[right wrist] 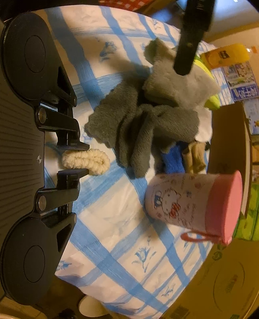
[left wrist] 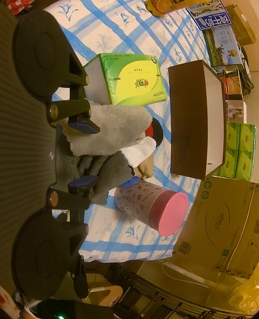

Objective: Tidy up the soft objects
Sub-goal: 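Grasp the cream hair tie with the right tool while the left tool reaches the white sock, then grasp the white sock with the left tool and lift it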

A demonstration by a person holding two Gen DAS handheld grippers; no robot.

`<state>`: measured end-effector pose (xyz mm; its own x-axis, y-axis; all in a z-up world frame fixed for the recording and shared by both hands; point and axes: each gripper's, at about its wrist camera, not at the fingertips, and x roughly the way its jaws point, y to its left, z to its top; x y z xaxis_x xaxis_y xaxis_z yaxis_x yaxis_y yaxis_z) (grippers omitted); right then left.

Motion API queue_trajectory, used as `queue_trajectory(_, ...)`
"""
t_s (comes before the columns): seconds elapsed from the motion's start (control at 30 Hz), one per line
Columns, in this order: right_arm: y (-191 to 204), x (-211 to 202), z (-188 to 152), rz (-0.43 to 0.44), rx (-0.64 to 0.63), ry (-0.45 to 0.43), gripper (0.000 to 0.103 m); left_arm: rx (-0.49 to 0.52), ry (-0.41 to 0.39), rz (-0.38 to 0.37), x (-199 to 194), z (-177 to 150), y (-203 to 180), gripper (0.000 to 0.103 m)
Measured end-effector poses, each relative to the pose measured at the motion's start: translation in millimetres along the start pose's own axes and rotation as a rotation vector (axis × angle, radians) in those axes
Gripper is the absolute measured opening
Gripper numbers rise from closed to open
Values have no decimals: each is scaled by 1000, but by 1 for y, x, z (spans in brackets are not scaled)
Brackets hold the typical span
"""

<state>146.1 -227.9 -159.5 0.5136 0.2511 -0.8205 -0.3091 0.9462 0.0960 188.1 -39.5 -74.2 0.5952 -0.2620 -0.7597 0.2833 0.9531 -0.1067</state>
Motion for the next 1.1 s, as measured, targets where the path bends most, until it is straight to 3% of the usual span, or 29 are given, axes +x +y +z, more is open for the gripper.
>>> queue_trajectory(0.47,-29,-38,41,3,139,-155,18,60,-60,6,26,32,-6,41)
queue_trajectory(0.83,-43,-30,51,-5,192,-165,18,59,-17,45,75,49,10,34)
queue_trajectory(1.1,-51,-25,51,-18,220,-158,18,77,-41,42,80,63,11,35)
